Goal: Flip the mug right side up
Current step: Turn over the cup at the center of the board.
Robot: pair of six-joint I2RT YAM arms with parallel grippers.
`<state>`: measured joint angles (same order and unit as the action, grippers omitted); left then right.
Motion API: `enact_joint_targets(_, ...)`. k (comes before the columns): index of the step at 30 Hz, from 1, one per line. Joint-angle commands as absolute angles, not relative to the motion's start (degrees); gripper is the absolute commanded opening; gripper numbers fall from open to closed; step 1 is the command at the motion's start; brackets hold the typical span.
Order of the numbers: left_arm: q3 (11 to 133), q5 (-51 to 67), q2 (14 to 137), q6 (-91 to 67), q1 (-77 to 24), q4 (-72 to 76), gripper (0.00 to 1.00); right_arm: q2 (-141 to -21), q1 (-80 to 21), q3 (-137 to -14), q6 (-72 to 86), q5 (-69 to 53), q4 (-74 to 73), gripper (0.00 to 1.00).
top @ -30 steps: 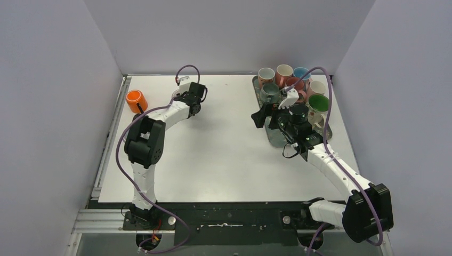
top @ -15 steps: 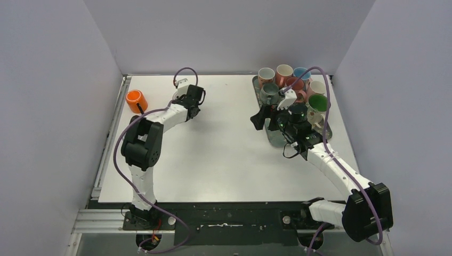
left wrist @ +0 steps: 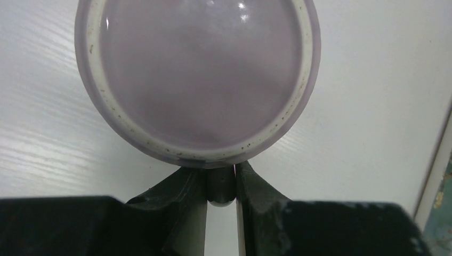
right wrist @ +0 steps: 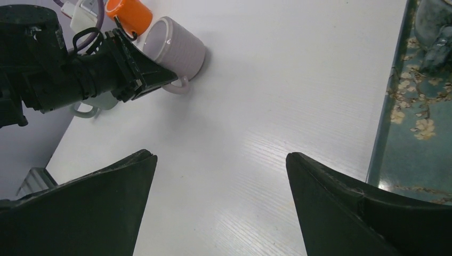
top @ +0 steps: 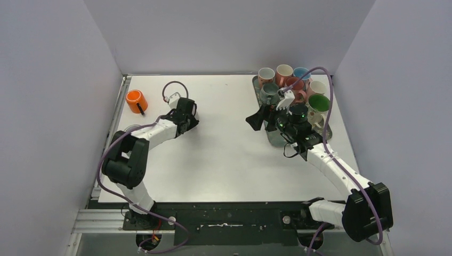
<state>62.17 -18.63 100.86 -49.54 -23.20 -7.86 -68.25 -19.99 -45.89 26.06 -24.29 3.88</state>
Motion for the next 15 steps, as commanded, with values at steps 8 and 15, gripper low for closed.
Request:
enact_joint_targets(8, 53.87, -8.11, 89.79, -54.09, -23.12, 3.29, 0.00, -72.83, -22.52, -41.14, 41.15, -30.55, 20.47, 0.91)
enact_joint_targets(15, 49.20, -0.89, 85.46, -53.69, -23.20, 12.37, 0.00, -77.08, -24.33, -40.36, 46.54, -32.81, 27.59, 0.84)
